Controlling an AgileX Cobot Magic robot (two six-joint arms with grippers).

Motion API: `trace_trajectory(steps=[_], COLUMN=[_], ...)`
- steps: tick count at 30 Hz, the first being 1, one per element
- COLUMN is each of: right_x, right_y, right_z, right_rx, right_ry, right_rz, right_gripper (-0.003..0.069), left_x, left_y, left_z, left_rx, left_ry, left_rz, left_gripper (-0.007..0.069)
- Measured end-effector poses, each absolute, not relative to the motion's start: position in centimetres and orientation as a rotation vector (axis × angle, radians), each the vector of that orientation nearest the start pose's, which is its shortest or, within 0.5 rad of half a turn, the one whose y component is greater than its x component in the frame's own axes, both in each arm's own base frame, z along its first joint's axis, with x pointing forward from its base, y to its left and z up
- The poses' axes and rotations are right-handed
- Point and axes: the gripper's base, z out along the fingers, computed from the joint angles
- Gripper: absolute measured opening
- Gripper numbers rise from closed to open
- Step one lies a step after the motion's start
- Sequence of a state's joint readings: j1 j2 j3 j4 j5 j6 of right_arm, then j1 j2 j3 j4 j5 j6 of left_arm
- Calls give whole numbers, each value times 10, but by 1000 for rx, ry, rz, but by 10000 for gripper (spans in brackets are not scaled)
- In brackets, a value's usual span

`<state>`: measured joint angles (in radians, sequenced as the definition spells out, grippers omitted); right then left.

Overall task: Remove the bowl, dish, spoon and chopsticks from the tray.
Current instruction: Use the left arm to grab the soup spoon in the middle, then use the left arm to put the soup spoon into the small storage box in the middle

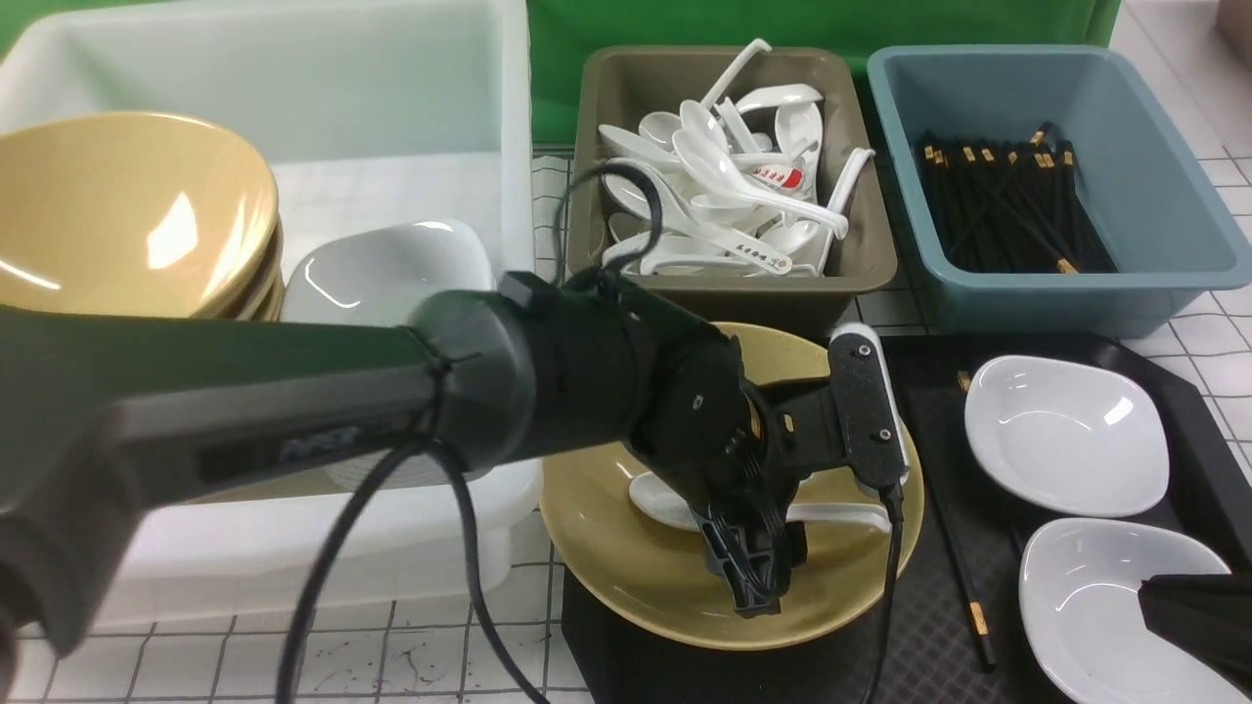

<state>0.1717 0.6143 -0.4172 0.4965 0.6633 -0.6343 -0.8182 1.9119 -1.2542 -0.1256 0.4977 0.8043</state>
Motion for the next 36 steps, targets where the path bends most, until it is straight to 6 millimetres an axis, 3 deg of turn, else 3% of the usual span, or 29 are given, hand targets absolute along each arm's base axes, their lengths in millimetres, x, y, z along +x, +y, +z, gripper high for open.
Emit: trace_trajectory(steps=[3, 5, 8, 11, 12, 13, 14, 15, 17, 18, 19, 21, 22, 24, 25, 26, 27, 29, 31, 35, 36], right_x=[103, 103, 103, 104, 104, 105, 105, 105, 105, 105, 105, 105, 105, 105, 105, 105, 105, 105, 105, 105, 105], right_y=[45, 45, 45, 45, 44, 44, 44, 44, 44, 44, 44, 44, 44, 44, 44, 44, 44, 44, 44, 44, 44], right_z=[255, 255, 255, 256, 256, 256, 256, 257, 257, 257, 257, 257, 257, 257, 257, 257, 257, 257, 257, 257, 257], right_rx=[-604, -604, -599, -593, -592, -589, -588, -586, -585, -585, -585, -585, -585, -584, -583, -583, -582, -581, -581, -579, -579], right_ry=[2181, 2181, 2175, 2166, 2165, 2160, 2160, 2157, 2155, 2155, 2155, 2155, 2155, 2155, 2155, 2155, 2154, 2154, 2153, 2152, 2152], right_rz=[308, 308, 305, 299, 298, 296, 295, 294, 293, 293, 293, 293, 292, 294, 295, 295, 295, 296, 296, 298, 298], right_gripper=[38, 38, 38, 38, 38, 38, 38, 39, 39, 39, 39, 40, 41, 41, 41, 41, 41, 43, 43, 43, 43], left_x=[270, 271, 275, 295, 295, 315, 318, 340, 362, 383, 392, 416, 429, 438, 447, 447, 447, 444, 435, 403, 395], left_y=[-295, -297, -302, -308, -308, -306, -306, -301, -295, -289, -287, -281, -278, -275, -272, -272, -270, -268, -266, -258, -255], left_z=[184, 189, 211, 266, 266, 290, 292, 302, 305, 298, 294, 278, 264, 252, 238, 236, 236, 245, 265, 307, 310], left_rx=[1772, 1726, 1633, 1440, 1436, 1303, 1282, 1164, 1050, 967, 942, 898, 889, 887, 902, 907, 929, 958, 968, 939, 921], left_ry=[1935, 1956, 1963, 1875, 1872, 1819, 1809, 1780, 1762, 1778, 1784, 1809, 1837, 1868, 1934, 1944, 1990, 2069, 2157, 2422, 2491], left_rz=[-136, -155, -189, -231, -231, -237, -238, -235, -237, -240, -237, -220, -207, -200, -200, -200, -204, -213, -217, -152, -124], left_gripper=[87, 52, 17, 15, 15, 15, 15, 15, 15, 22, 29, 70, 129, 193, 311, 311, 380, 466, 530, 573, 575])
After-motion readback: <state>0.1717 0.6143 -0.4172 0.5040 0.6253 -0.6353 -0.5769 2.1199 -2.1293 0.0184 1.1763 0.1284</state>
